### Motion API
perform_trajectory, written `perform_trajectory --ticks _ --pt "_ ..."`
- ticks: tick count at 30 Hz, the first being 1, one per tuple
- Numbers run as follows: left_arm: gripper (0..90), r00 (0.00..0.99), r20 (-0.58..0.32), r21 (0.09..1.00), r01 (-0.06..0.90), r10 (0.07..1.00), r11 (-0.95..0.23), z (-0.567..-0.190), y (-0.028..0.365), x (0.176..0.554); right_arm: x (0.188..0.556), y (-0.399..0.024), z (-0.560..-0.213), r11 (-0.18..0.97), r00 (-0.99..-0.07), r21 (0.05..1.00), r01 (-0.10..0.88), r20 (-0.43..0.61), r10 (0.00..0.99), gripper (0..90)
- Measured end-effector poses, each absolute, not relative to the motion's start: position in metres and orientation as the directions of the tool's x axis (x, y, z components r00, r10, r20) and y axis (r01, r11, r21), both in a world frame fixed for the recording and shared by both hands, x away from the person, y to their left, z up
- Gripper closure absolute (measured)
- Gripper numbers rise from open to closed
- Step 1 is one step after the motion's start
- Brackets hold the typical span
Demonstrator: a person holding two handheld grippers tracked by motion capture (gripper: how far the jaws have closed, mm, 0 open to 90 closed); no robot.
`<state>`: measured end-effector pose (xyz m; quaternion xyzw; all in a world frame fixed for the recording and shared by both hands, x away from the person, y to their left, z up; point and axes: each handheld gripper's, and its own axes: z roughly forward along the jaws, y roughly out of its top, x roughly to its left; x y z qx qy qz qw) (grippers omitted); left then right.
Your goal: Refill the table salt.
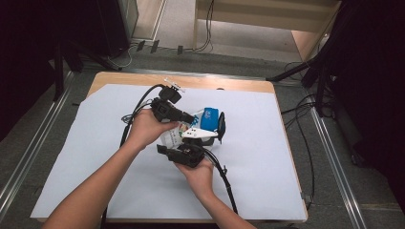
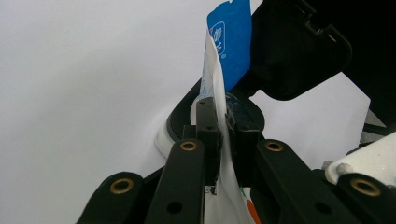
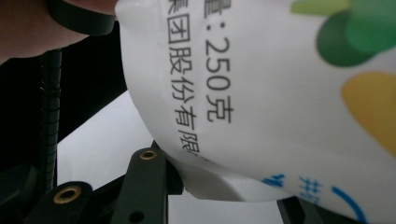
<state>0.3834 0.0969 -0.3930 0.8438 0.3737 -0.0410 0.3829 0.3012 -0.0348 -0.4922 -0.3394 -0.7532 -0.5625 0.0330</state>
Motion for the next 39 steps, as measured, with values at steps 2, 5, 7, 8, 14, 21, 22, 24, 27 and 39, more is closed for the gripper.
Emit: perform_trajectory --ticks 2,5,7,8,14,21,22,24,27,39 --pt "86.0 0.718 -0.361 0.617 0.662 0.596 -0.425 -0.394 0.099 0.383 0.301 -0.034 -0.494 0.139 -0.769 0.827 0.544 0.426 0.476 65.8" --pt "86.0 0.72 -0.366 0.621 0.661 0.59 -0.422 -0.395 0.101 0.383 0.3 -0.034 -0.495 0.146 -0.771 0.829 0.54 0.417 0.482 65.8" --pt "85.9 0.723 -0.364 0.621 0.658 0.587 -0.425 -0.396 0.102 0.383 0.3 -0.034 -0.495 0.151 -0.773 0.832 0.534 0.408 0.486 65.8" --pt "85.9 0.725 -0.363 0.619 0.657 0.585 -0.43 -0.396 0.102 0.383 0.3 -0.034 -0.496 0.15 -0.771 0.831 0.536 0.409 0.488 65.8" --pt "85.5 0.738 -0.36 0.625 0.645 0.571 -0.439 -0.396 0.104 0.382 0.298 -0.032 -0.499 0.158 -0.771 0.835 0.527 0.392 0.501 65.4" --pt "85.3 0.733 -0.394 0.628 0.655 0.554 -0.42 -0.402 0.111 0.381 0.296 -0.034 -0.504 0.159 -0.767 0.837 0.524 0.383 0.515 64.0" --pt "85.3 0.736 -0.397 0.631 0.653 0.549 -0.419 -0.402 0.112 0.381 0.296 -0.034 -0.504 0.158 -0.766 0.837 0.524 0.382 0.517 64.0" --pt "85.3 0.736 -0.404 0.635 0.653 0.543 -0.412 -0.403 0.113 0.38 0.295 -0.034 -0.505 0.16 -0.768 0.839 0.52 0.377 0.518 64.0" --pt "85.3 0.737 -0.422 0.641 0.655 0.529 -0.401 -0.405 0.115 0.38 0.293 -0.034 -0.505 0.161 -0.766 0.839 0.52 0.375 0.522 63.6" --pt "85.4 0.743 -0.455 0.658 0.652 0.49 -0.378 -0.407 0.117 0.382 0.291 -0.04 -0.506 0.14 -0.755 0.843 0.519 0.375 0.538 65.8"
